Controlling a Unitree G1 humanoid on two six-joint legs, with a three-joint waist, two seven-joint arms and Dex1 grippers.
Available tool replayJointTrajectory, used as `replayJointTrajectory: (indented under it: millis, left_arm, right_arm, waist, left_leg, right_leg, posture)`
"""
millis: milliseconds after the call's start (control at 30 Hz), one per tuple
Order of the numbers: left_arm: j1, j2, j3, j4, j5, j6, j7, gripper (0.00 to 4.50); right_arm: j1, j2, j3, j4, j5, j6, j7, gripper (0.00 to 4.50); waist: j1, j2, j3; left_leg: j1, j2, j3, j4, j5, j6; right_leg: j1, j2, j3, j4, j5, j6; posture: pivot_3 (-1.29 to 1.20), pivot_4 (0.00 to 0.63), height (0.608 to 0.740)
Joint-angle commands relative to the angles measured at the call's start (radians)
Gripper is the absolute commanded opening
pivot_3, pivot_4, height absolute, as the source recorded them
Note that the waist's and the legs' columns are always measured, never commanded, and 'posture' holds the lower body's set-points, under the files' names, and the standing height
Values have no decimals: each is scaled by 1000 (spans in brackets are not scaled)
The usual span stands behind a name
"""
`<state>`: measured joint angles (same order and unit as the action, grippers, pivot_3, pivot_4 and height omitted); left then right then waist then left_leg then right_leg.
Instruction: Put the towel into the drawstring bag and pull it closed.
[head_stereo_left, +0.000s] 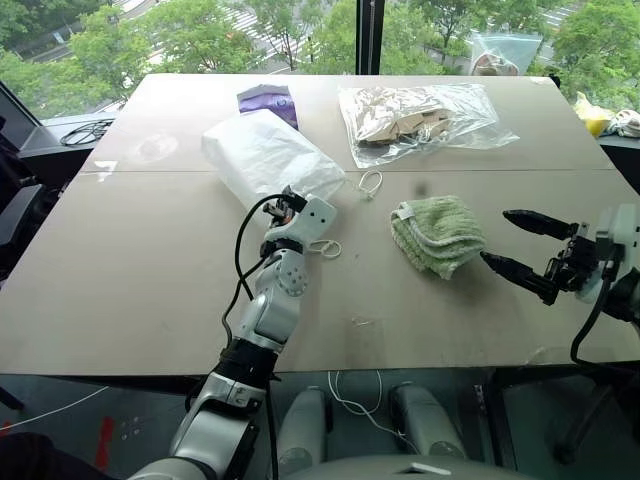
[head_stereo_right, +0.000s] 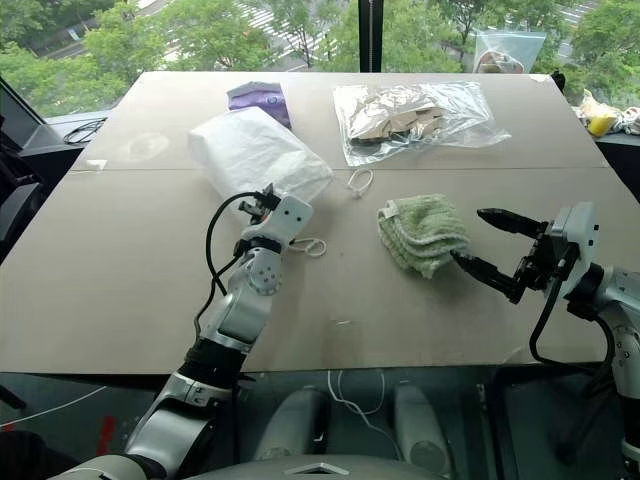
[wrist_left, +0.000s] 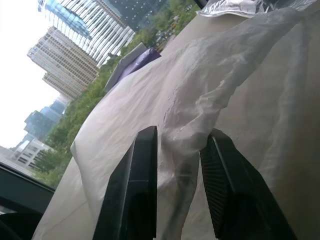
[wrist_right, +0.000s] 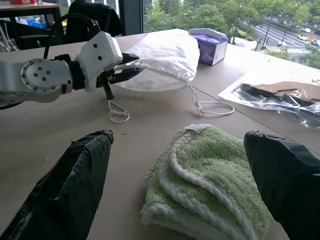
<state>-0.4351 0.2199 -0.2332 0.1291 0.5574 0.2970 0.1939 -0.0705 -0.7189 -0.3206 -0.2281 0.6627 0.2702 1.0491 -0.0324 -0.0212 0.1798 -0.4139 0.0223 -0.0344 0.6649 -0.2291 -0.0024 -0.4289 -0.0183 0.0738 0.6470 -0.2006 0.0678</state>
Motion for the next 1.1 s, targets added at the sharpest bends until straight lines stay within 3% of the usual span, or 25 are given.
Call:
replayJointTrajectory:
  millis: [33,300,500,733,933,1100]
  left_arm:
    - [-23,-3,20,-18,11,-16,23,66]
    - [-38,-21,30,-36,-11,-7,-7,66]
    - [-42,-76,17,-150,-80,40,-144,66]
    - [-71,-101,45,-169,-83,99,-160,66]
    - [-61,-86,53,-187,-77,115,-158,66]
    - [-61,-87,52,-190,-78,123,-158,66]
  right_arm:
    - [-13,0,-20,-12,-5,-27,-6,4500]
    - [-39,14,1,9,-31,-25,-39,4500]
    - [-140,138,82,78,-178,46,-334,4500]
    - [-267,261,266,216,-374,110,-519,4500]
    - [-288,248,394,268,-516,405,-650,4500]
    - [-272,289,384,229,-449,585,-649,4500]
  waist:
    - [0,0,0]
    - [0,0,0]
    - [-2,0,0]
    - [-6,0,0]
    - [-4,-1,-2]
    - [-1,-3,-5]
  left_leg:
    - [0,0,0,0,0,0]
    - [0,0,0,0,0,0]
    - [0,0,0,0,0,0]
    - [0,0,0,0,0,0]
    - [0,-1,0,1,0,0]
    - [14,0,-3,1,0,0]
  right_leg:
    - [0,0,0,0,0,0]
    - [0,0,0,0,0,0]
    - [0,0,0,0,0,0]
    - [0,0,0,2,1,-1]
    - [0,-1,0,1,3,-4]
    - [16,-1,-2,-2,-2,-4]
  posture:
    - [0,150,740]
    - [0,150,740]
    - [0,150,740]
    - [0,150,740]
    - [0,150,740]
    - [0,150,740]
